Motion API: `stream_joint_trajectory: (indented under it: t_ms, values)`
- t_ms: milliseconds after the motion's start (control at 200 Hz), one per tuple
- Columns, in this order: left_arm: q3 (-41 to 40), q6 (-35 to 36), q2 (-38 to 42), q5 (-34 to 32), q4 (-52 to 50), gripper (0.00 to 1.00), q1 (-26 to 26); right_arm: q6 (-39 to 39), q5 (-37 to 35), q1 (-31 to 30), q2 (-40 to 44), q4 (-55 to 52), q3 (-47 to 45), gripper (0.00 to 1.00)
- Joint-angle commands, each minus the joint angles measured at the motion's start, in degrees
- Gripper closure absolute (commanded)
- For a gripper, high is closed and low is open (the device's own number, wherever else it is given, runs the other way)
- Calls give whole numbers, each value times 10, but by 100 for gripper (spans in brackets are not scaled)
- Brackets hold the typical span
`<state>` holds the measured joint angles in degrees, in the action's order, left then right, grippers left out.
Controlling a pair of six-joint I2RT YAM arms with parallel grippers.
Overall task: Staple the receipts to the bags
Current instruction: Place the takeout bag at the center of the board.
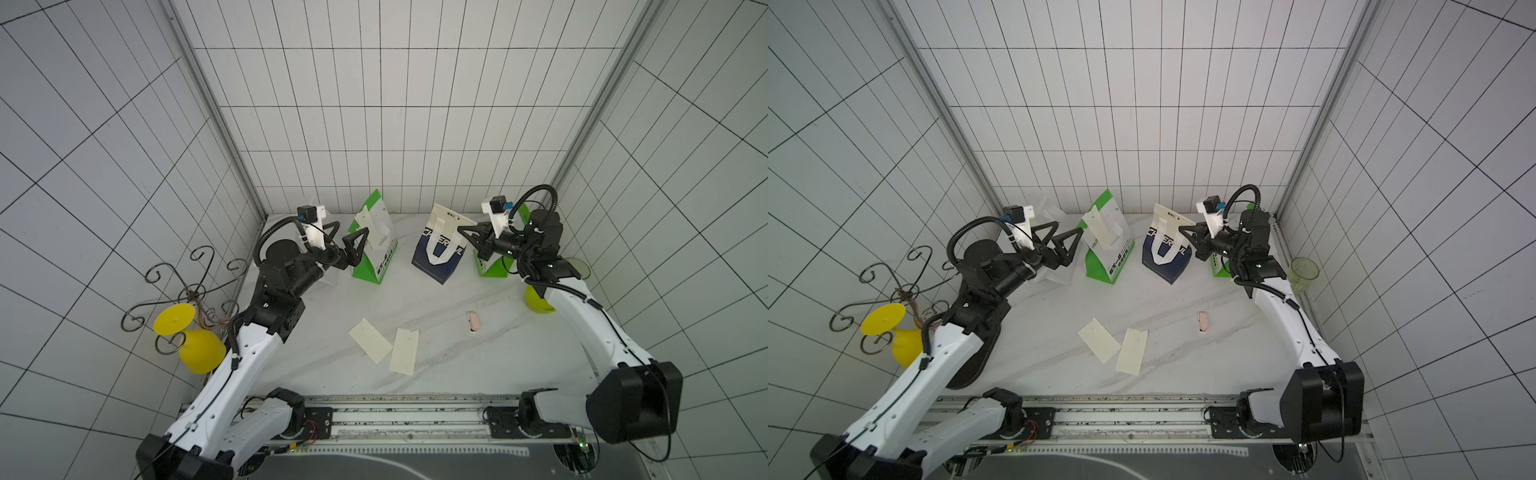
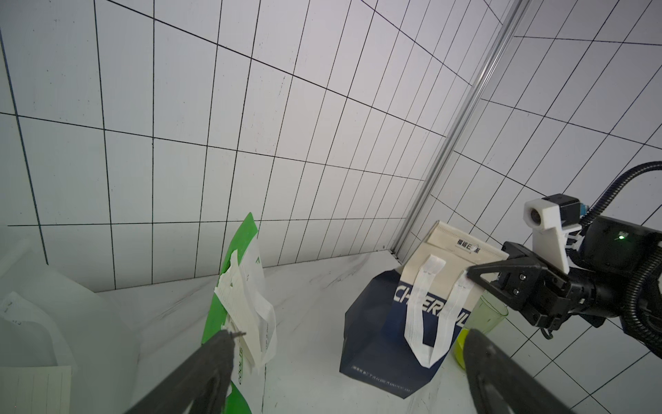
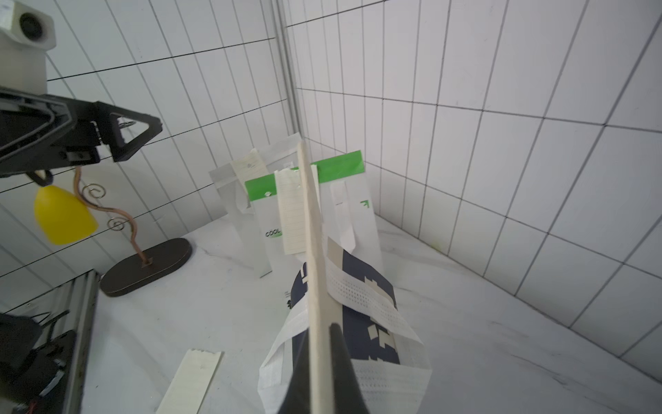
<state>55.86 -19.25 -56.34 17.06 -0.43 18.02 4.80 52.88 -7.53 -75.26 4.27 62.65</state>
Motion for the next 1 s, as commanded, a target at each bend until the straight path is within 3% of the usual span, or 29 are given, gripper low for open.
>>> stream_joint_trajectory:
  t_ms: [0, 190, 415, 630, 715, 880, 999]
  values:
    - [18, 7, 8, 8, -19, 2, 2, 67, 108, -10, 1, -23, -37, 100]
    - [14, 9, 7, 14, -29, 2, 2, 130, 126, -58, -50, -59, -8, 100]
    - [19, 24, 15, 14, -50, 3, 2, 232, 141, -103, -154, -159, 90, 99]
    - [21, 34, 8, 12, -57, 3, 3, 257, 140, -126, -214, -177, 141, 97]
    - [19, 36, 4, 10, -56, 3, 3, 259, 133, -129, -228, -181, 148, 88]
    - [16, 39, 1, 8, -54, 3, 3, 214, 99, -131, -219, -145, 132, 54]
    - [17, 34, 3, 11, -51, 3, 4, 158, 47, -135, -170, -70, 90, 44]
